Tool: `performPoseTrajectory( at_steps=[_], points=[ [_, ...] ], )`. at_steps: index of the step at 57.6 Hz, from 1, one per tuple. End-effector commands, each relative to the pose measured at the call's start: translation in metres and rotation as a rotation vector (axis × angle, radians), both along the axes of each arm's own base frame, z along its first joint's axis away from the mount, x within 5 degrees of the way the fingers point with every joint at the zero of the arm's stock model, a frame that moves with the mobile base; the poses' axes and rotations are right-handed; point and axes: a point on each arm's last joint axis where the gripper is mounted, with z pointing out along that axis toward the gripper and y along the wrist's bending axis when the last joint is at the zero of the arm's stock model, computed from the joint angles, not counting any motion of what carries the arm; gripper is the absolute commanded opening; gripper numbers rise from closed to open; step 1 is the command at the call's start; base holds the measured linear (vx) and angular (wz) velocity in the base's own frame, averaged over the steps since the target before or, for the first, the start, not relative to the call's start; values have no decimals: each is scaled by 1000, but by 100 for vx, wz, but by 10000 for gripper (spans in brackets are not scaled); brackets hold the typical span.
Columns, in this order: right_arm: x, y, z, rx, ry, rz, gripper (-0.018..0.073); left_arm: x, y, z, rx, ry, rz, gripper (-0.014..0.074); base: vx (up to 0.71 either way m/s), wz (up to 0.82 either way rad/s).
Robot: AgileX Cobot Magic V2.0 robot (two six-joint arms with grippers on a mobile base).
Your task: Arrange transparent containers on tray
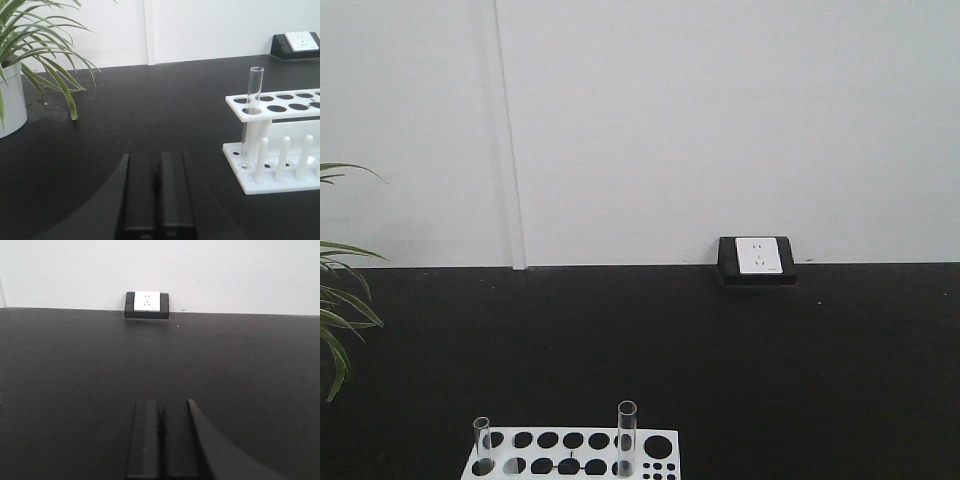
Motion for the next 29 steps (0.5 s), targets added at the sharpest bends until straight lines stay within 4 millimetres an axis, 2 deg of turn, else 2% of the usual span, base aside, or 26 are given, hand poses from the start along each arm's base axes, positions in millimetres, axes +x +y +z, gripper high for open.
performPoseTrajectory(
  at_steps=[1, 29],
  points=[
    [1, 0, 4, -10, -71, 2, -11, 2, -1, -6, -14, -39, -3, -8, 0, 0],
    [1, 0, 4, -10, -72, 3, -13, 2, -1, -6, -14, -39, -3, -8, 0, 0]
  ],
)
